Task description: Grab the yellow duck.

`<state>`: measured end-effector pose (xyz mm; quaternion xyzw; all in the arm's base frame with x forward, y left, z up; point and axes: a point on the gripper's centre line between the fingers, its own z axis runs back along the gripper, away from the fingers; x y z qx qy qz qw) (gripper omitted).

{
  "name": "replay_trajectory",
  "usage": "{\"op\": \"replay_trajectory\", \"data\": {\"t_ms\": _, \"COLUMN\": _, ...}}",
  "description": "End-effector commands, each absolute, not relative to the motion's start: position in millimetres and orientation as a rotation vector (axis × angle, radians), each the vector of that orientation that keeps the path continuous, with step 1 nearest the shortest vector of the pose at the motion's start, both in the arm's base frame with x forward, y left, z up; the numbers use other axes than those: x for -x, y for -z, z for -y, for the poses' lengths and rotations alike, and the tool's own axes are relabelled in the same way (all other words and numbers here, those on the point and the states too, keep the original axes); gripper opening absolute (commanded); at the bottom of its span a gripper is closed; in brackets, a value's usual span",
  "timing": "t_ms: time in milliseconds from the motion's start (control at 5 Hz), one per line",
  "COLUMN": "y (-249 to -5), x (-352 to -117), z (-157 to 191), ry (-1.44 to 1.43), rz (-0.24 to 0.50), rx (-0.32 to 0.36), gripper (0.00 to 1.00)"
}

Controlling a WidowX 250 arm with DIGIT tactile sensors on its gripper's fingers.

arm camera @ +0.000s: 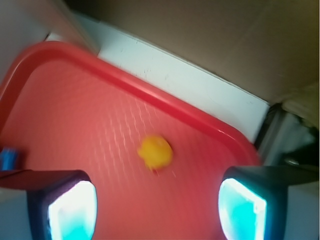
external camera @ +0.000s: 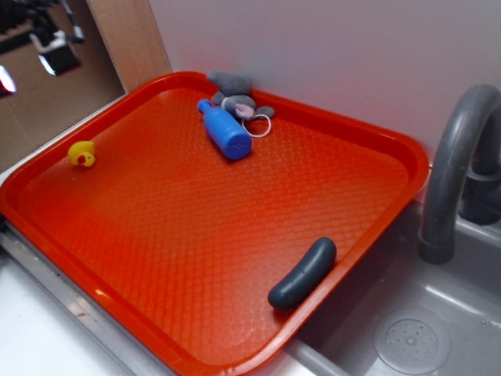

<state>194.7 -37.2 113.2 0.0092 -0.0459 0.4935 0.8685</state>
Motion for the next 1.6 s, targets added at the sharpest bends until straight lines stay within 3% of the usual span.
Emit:
{"op": "replay_trajectory", "data": {"t_ms": 0, "y": -69, "x": -206, "z": 38, "ry": -0.992, "rz": 0.144, "rx": -0.109, "gripper": 1.00}}
{"op": "replay_trajectory", "data": {"t_ms": 400, "y": -40, "x": -183, "z": 25, "ry": -0.999, "rz": 0.082, "rx": -0.148, "gripper": 1.00}}
{"op": "replay_trajectory", "data": {"t_ms": 600, "y": -36, "x": -190, "z": 31, "ry": -0.960, "rz": 0.130, "rx": -0.147, "gripper": 1.00}}
{"op": "replay_trajectory", "data": {"t_ms": 800, "y": -32, "x": -202, "z": 33, "ry": -0.955, "rz": 0.167, "rx": -0.103, "gripper": 1.00}}
{"op": "replay_trajectory", "data": {"t_ms": 1000, "y": -28, "x": -210, "z": 32, "ry": -0.919, "rz": 0.174, "rx": -0.116, "gripper": 1.00}}
{"op": "replay_trajectory", "data": {"t_ms": 1200, "y": -28, "x": -211, "z": 37, "ry": -0.877, "rz": 0.188, "rx": -0.134, "gripper": 0.00}}
{"op": "replay_trajectory", "data": {"t_ms": 1400, "y": -29, "x": -212, "z": 40, "ry": -0.837, "rz": 0.193, "rx": -0.146, "gripper": 0.00}}
